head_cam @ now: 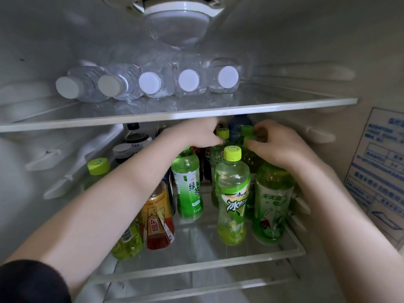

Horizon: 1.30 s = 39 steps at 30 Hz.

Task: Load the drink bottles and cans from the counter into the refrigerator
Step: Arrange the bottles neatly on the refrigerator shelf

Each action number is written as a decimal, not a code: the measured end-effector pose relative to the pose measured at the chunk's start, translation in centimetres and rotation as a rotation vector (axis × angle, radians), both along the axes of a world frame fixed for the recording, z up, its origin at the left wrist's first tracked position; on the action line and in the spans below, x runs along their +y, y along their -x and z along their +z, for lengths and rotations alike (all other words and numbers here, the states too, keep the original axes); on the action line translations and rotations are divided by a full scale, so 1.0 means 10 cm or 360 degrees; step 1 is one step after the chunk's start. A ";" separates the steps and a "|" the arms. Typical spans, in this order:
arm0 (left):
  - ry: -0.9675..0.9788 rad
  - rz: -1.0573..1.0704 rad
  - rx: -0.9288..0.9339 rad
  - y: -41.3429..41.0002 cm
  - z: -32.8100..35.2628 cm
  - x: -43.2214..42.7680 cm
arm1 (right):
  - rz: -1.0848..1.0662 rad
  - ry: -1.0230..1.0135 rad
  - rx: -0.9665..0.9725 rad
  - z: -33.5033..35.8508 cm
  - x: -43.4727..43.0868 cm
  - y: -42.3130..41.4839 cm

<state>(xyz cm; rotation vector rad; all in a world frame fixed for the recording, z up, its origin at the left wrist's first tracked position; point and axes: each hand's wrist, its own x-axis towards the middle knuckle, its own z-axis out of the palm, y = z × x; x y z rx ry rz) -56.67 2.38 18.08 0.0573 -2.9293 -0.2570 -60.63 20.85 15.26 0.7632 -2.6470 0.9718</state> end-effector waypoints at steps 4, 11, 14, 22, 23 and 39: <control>-0.0018 -0.0032 -0.0109 0.19 -0.01 0.05 | 0.0106 -0.0338 -0.0004 0.09 -0.10 0.09; -0.0095 0.0143 -0.0246 0.26 0.03 -0.16 | 0.0148 -0.0494 0.0005 0.12 -0.12 0.14; -0.0079 0.0203 -0.0259 0.24 0.04 -0.24 | 0.0139 -0.0557 -0.0066 0.19 -0.18 0.17; -0.0148 0.0285 -0.0251 0.16 0.05 -0.27 | 0.0122 -0.0604 -0.0042 0.37 -0.46 0.46; -0.0157 0.0282 -0.0258 0.15 0.05 -0.27 | 0.0128 -0.0670 -0.0056 0.37 -0.51 0.49; -0.0055 0.0495 -0.0230 0.13 0.05 -0.39 | 0.0491 -0.0751 -0.0067 0.39 -0.73 0.48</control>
